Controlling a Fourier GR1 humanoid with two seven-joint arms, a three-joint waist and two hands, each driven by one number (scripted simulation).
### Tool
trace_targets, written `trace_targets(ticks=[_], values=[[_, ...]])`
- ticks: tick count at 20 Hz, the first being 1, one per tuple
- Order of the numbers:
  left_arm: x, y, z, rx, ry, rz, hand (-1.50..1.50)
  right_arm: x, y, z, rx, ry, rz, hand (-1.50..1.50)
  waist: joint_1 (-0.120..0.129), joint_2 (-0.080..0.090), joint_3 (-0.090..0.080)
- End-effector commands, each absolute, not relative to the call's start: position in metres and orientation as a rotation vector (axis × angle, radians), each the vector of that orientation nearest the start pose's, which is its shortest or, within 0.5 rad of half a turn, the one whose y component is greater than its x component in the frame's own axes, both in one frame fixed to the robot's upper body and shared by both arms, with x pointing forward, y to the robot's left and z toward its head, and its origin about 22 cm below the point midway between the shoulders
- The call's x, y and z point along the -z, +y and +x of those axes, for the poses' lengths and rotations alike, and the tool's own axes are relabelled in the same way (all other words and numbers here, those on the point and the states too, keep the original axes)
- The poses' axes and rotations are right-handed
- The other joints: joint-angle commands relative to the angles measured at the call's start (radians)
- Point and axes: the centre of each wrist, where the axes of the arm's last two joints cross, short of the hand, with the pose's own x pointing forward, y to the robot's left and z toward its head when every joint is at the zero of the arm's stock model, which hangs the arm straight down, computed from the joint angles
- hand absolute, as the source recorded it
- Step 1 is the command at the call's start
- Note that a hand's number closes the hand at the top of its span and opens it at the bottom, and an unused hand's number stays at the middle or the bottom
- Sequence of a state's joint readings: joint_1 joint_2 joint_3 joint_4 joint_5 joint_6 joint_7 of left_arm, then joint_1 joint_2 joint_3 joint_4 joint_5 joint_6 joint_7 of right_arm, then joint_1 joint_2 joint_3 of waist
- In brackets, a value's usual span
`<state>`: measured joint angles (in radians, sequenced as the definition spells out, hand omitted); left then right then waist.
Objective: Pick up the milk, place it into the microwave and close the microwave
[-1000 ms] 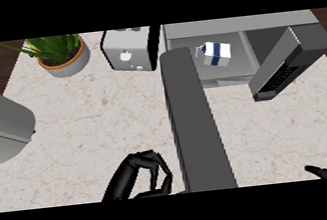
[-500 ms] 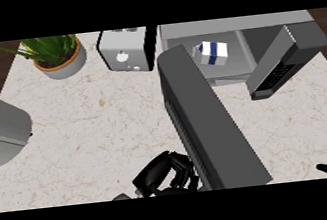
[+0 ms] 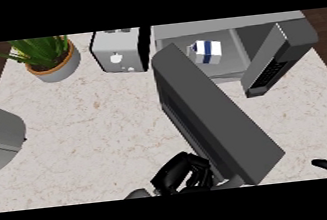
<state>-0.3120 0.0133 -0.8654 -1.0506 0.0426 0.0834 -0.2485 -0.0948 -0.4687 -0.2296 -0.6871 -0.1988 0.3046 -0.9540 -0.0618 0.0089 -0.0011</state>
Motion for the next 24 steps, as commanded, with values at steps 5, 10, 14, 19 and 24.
trace_targets(ticks=[5, 10, 14, 19, 24], values=[[0.053, 0.018, 0.220, 0.818, -1.539, -0.502, -1.50, 0.071, -0.439, 0.211, -0.002, -1.981, 0.009, -1.50, -0.057, 0.007, -0.002], [0.035, 0.010, 0.238, 0.766, -1.601, -0.455, 1.50, 0.060, -0.425, 0.226, -0.065, -1.987, 0.057, -1.50, -0.109, 0.011, -0.005], [0.026, 0.007, 0.254, 0.737, -1.619, -0.418, 1.50, 0.049, -0.421, 0.234, -0.093, -1.996, 0.094, -1.50, -0.135, 0.018, -0.004], [-0.003, -0.004, 0.274, 0.700, -1.761, -0.391, 1.50, 0.037, -0.410, 0.251, -0.146, -1.993, 0.159, -1.50, -0.164, 0.028, -0.003], [-0.018, -0.008, 0.294, 0.674, -1.791, -0.325, 1.50, 0.018, -0.413, 0.261, -0.190, -2.003, 0.176, -1.50, -0.227, 0.040, 0.000]])
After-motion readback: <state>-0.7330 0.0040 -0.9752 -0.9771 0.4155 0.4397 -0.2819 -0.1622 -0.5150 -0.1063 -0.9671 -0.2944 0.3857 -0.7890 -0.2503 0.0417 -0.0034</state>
